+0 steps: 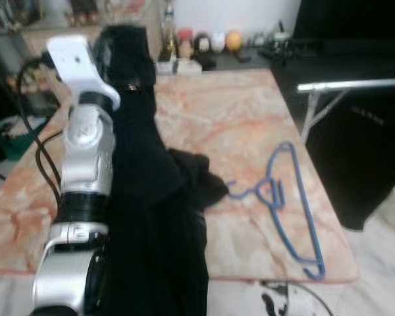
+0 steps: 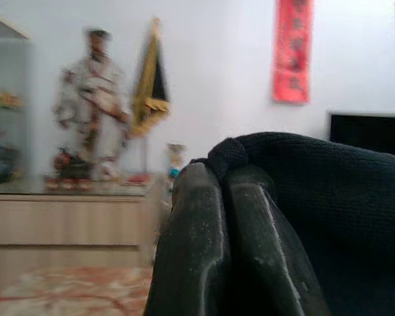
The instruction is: Hang hanger
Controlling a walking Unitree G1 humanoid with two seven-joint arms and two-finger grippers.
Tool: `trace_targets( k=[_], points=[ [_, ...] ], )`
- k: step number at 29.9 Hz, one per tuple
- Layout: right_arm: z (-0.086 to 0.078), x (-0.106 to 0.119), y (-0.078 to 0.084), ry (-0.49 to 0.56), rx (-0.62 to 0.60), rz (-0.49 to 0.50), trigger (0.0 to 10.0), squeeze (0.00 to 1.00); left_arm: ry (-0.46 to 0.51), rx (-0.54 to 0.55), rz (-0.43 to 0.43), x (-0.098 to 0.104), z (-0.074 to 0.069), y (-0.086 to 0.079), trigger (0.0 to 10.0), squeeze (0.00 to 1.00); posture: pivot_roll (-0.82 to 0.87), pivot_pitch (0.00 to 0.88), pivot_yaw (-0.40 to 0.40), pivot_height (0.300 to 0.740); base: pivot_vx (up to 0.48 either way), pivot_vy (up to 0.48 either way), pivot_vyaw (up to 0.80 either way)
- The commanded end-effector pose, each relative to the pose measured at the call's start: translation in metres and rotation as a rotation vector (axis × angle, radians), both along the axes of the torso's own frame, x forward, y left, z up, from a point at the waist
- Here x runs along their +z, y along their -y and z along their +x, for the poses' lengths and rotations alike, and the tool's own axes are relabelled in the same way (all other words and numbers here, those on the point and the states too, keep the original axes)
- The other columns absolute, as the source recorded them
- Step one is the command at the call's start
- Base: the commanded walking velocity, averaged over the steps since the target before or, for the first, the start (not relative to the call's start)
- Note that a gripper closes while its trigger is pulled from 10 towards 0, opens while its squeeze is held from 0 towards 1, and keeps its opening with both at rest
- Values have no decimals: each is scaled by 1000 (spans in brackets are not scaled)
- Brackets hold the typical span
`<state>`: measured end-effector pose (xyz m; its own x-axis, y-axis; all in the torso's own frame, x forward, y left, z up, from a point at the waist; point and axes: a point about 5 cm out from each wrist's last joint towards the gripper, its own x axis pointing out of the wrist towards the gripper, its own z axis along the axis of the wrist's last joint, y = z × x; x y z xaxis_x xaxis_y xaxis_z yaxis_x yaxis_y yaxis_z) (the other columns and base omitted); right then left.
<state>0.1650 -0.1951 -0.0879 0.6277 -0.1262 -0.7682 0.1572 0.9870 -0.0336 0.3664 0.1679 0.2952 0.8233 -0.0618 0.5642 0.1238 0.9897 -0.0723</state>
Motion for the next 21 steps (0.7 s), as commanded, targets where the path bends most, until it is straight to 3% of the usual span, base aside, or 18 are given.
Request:
trace_targets(
  k=[1,5,13,14,16,21],
  points=[
    [-5,-1,7,-12,-15,-14,10000,0,-16,-71,12,-4,-2,10,10000,0,51,0,72,740,0,0,0],
    [-6,-1,6,-14,-15,-13,10000,0,-141,-135,71,-44,-14,7,10000,0,49,0,75,740,0,0,0],
    [-7,-2,6,-20,-3,-14,10000,0,-306,-161,110,-91,-36,-5,10000,0,53,0,74,740,0,0,0],
    [-7,-2,6,-20,-3,-14,10000,0,-306,-161,110,-91,-36,-5,10000,0,53,0,74,740,0,0,0],
    [-8,-2,6,-24,3,-14,10000,0,-421,-200,124,-119,-49,-5,10000,0,58,0,75,740,0,0,0],
    [-9,-3,6,-27,6,-14,10000,0,-501,-246,156,-143,-60,-1,10000,0,54,0,76,740,0,0,0]
  ],
)
